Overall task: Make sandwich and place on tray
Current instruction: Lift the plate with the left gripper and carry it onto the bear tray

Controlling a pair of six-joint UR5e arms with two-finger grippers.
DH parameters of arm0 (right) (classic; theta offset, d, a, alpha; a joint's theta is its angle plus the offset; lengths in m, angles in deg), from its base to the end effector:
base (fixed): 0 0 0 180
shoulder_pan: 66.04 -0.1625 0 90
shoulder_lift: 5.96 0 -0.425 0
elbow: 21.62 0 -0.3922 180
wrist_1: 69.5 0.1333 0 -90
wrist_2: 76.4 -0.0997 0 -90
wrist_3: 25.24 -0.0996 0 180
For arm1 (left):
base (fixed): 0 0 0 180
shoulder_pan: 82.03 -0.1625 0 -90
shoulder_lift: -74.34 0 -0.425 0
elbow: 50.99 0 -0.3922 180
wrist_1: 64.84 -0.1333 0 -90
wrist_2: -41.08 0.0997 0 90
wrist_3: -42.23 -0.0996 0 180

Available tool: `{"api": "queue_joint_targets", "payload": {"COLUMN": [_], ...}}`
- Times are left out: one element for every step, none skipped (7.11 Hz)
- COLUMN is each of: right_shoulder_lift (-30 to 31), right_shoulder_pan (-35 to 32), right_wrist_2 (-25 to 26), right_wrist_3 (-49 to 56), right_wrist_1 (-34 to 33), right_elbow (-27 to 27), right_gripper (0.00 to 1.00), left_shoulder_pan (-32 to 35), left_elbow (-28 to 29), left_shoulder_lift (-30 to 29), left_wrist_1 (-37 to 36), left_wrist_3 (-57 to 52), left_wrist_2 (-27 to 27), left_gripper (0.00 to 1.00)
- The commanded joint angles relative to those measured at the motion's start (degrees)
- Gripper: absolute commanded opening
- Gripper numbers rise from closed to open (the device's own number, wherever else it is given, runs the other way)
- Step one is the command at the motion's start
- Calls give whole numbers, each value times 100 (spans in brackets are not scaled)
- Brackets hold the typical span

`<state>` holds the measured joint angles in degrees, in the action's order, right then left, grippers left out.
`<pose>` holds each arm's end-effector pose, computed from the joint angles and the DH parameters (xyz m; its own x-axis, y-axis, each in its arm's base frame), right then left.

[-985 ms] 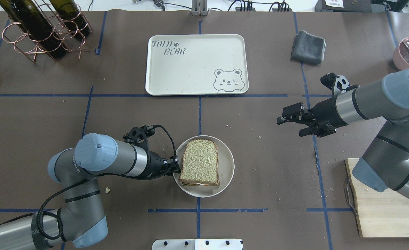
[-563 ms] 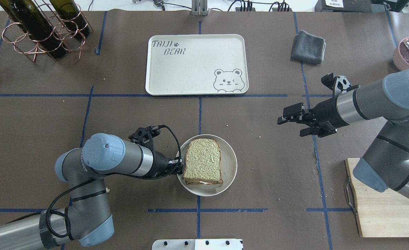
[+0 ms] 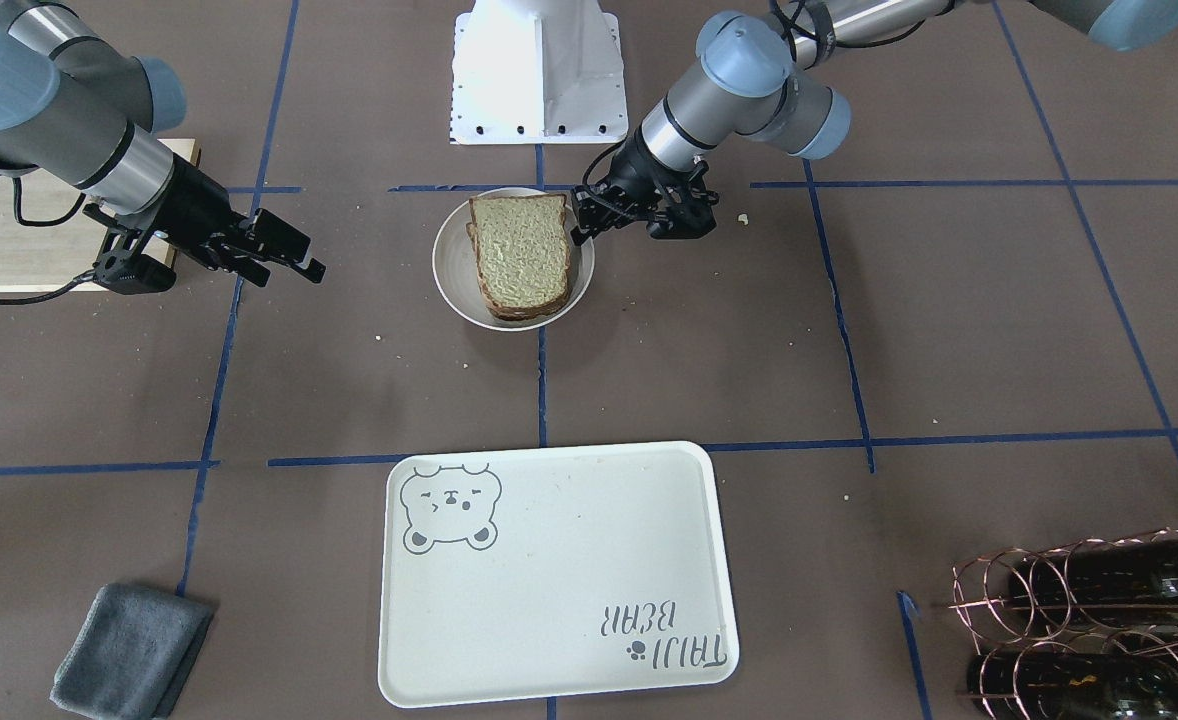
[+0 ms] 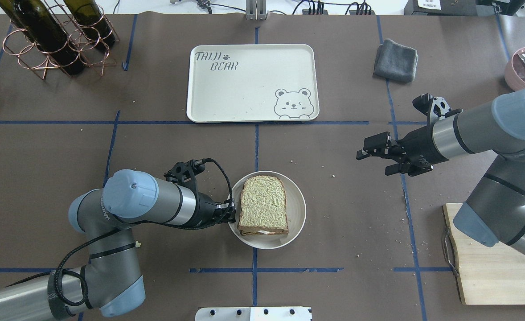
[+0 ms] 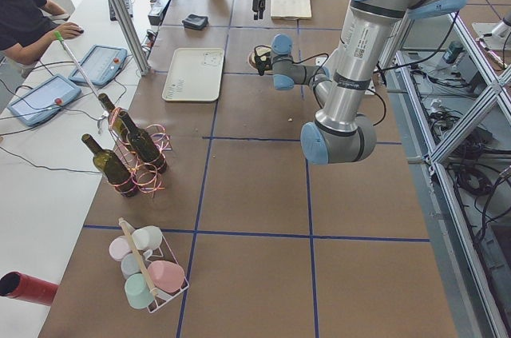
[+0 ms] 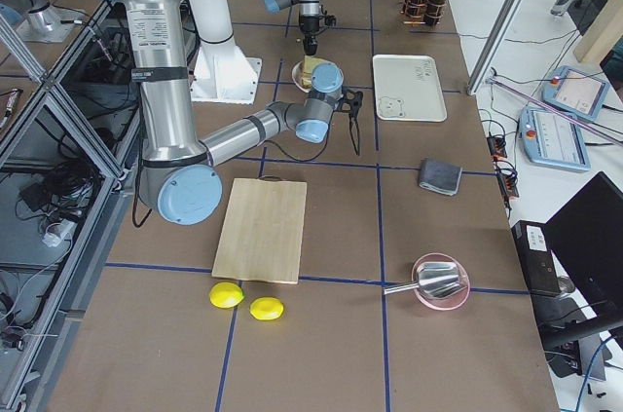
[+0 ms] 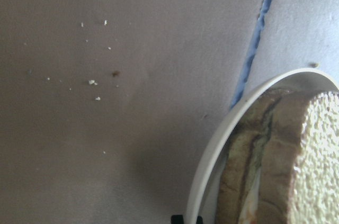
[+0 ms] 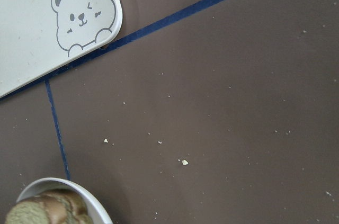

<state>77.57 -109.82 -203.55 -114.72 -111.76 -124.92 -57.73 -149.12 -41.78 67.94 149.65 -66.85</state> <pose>-0.3309 -0.4185 0.3904 0.2775 0.2559 0.9260 -0.1461 0.9639 -0.2226 0.5283 -0.3512 0.2475 0.1598 -0.3847 -0.9091 0.1739 0.9175 -0.3577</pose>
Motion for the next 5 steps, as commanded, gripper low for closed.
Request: {"api": "queue_joint_targets", "payload": {"right_shoulder_lift": [145, 180, 207, 216, 225], "right_shoulder_pan": [-17, -52, -52, -43, -35], "right_wrist_2": [-3, -12, -3, 15, 32], "right_wrist_3": [0, 0, 0, 0, 0], "right_wrist_1": [165, 165, 165, 165, 165], "right_elbow": [-6, -24, -41, -42, -42], "right_gripper": [100, 100, 100, 100, 100], "left_shoulder_pan": [388, 721, 1073, 1267, 1443], "left_elbow": [-5, 318, 947, 1754, 2545], "left_shoulder_lift": [-208, -680, -1363, -1857, -2167], "left_wrist_1": [-41, -677, -1196, -1202, -984], "left_wrist_3": [725, 928, 948, 1200, 1490], "left_wrist_2": [331, 360, 361, 361, 500], "left_gripper": [0, 0, 0, 0, 0]}}
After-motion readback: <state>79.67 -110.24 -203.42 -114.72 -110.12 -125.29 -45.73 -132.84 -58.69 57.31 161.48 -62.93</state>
